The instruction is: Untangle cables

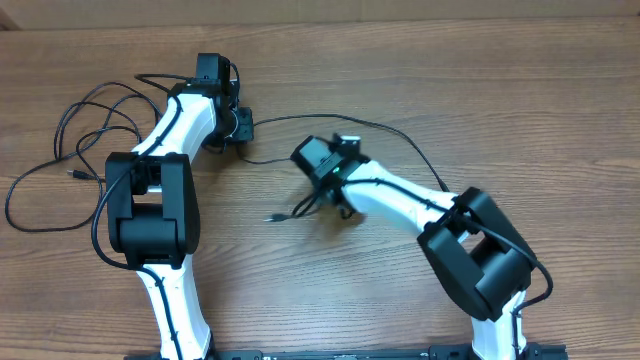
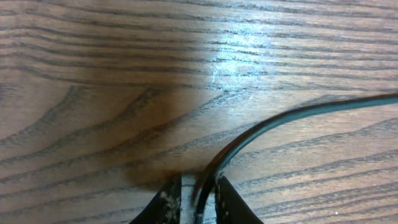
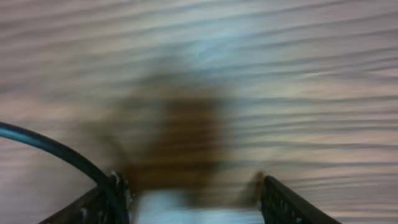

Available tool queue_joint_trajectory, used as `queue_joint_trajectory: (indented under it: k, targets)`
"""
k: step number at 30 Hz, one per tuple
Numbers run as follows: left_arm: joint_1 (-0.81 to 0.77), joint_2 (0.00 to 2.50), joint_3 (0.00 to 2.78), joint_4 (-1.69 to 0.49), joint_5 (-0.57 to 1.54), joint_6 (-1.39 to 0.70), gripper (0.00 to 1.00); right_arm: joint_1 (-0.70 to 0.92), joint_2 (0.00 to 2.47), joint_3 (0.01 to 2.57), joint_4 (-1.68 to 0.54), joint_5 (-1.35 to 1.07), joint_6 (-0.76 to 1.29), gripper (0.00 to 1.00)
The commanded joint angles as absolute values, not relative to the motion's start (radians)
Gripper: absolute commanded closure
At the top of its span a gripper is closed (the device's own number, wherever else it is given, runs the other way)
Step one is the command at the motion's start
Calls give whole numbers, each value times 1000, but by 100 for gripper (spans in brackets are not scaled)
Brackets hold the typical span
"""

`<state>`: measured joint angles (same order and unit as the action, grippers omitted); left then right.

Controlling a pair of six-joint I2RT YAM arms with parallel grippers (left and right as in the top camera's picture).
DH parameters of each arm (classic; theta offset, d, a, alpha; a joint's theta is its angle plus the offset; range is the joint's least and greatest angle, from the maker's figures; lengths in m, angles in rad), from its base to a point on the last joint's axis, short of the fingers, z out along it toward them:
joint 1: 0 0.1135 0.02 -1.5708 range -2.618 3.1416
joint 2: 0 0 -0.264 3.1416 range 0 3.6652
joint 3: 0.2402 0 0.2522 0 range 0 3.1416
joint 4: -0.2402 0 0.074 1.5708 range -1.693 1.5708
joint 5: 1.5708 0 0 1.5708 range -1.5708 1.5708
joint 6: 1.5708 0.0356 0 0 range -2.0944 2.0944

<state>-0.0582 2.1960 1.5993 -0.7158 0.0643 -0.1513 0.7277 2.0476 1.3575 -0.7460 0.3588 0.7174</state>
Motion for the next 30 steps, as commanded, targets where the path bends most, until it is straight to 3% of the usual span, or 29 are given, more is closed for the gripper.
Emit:
queue_joint_trajectory:
  k: [1,9,12,14,16,19,26,30]
  targets:
    - [-51,2237,1554,-740,69,-153,79,625,2076,1408,-818,505,729,33]
    - [-51,2237,1554,-809,83,-153,77,434,2076,1411,-739,472,654,29]
    - [-51,2237,1554,-862,149,-154,77,356,2076,1422,-689,293,514,17]
    - [-51,2236,1556,-879,208,-153,67,320,2076,1442,-702,161,427,11]
    - [-50,2236,1573,-916,258,-154,58,284,2075,1490,-775,41,356,4]
    - [-50,2236,1622,-986,263,-162,57,244,2067,1578,-917,-5,339,0]
    - [-99,2236,1771,-1140,223,-303,44,126,2033,1736,-1163,-32,366,0]
    - [-170,2236,1816,-1141,119,-288,45,12,2033,1734,-1210,-151,366,0]
